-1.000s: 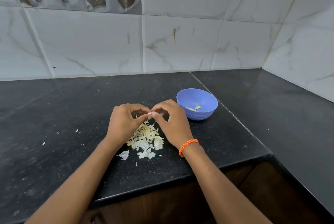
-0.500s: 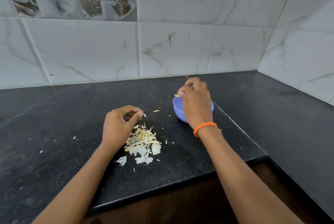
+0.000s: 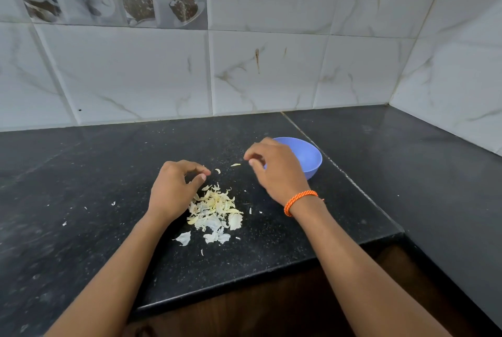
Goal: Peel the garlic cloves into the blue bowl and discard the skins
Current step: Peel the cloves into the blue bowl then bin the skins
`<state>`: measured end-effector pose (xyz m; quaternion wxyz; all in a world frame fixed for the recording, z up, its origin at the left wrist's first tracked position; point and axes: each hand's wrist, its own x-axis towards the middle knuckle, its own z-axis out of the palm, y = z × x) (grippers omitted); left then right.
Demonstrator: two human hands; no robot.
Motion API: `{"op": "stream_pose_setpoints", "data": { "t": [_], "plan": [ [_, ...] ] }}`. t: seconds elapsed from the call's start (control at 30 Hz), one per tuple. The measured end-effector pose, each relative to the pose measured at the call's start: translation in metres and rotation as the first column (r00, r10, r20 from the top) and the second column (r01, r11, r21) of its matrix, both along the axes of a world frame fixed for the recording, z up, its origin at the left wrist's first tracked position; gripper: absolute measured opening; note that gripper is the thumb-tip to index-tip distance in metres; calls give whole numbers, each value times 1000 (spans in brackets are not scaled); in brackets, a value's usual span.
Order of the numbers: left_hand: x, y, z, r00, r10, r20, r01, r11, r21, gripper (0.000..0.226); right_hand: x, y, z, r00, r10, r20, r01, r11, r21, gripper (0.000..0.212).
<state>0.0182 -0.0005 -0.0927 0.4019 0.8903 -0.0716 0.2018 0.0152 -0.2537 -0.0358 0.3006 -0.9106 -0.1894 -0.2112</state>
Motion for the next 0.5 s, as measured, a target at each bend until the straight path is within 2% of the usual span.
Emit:
{"op": "stream_pose_setpoints", "data": {
  "t": [0.07,0.17,0.27,0.33,0.43,0.5],
  "plan": [
    [1,2,-3,999,32,14,-33,993,115,18,-4,16,-5,995,55,-79,-59,997,-58,20],
    [2,4,-7,998,65,-12,-62,986,157,31,0,35,-18,968,20,-251,-74,975,-210,38],
    [5,5,-9,998,26,-58,-19,993,113,47,9,42,-30,958,-40,-285,-56,945,-323,53],
    [5,3,-8,997,-4,-75,10,996,87,50,14,47,-34,962,-59,-267,-45,930,-366,53],
    [6,2,-4,994,-63,-88,66,997,34,48,15,57,-38,962,21,-273,-126,919,-372,58],
    [5,3,-1,989,-96,-111,94,995,-22,48,13,60,-39,945,101,-312,-210,917,-339,48]
  ]
}}
